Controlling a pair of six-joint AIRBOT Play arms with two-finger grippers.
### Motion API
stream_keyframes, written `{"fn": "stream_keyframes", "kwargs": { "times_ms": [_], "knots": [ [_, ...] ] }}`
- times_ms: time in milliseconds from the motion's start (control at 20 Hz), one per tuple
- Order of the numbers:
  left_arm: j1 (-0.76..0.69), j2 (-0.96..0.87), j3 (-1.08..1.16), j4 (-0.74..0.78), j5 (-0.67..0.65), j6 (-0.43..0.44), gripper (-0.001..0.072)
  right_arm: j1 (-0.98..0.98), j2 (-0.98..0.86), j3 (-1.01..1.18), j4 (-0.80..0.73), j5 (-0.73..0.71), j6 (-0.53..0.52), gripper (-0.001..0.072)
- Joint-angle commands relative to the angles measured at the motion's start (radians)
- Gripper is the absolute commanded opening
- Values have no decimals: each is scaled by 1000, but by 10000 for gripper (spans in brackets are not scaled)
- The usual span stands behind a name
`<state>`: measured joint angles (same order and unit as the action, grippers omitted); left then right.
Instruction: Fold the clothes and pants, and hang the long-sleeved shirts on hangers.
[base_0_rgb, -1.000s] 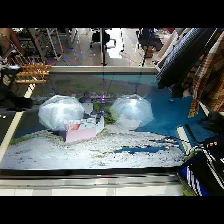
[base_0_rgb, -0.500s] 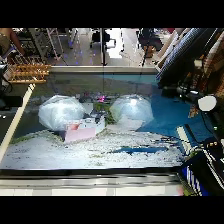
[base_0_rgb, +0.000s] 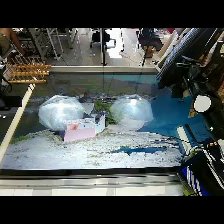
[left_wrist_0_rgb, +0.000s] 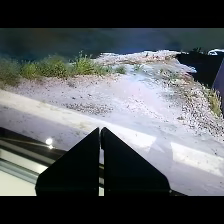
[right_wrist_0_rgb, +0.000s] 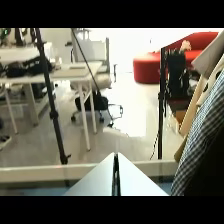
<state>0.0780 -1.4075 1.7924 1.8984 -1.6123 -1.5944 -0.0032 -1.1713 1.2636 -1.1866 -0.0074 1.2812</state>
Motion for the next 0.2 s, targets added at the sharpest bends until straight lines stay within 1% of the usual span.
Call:
{"fn": "stream_keyframes", "kwargs": {
  "times_ms": [0, 150],
  "knots": [
    [1, 1, 0, 1, 0, 1, 6, 2, 0, 0, -3, -64, 0, 13],
    [1, 1, 0, 1, 0, 1, 6, 2, 0, 0, -3, -64, 0, 13]
  ]
}}
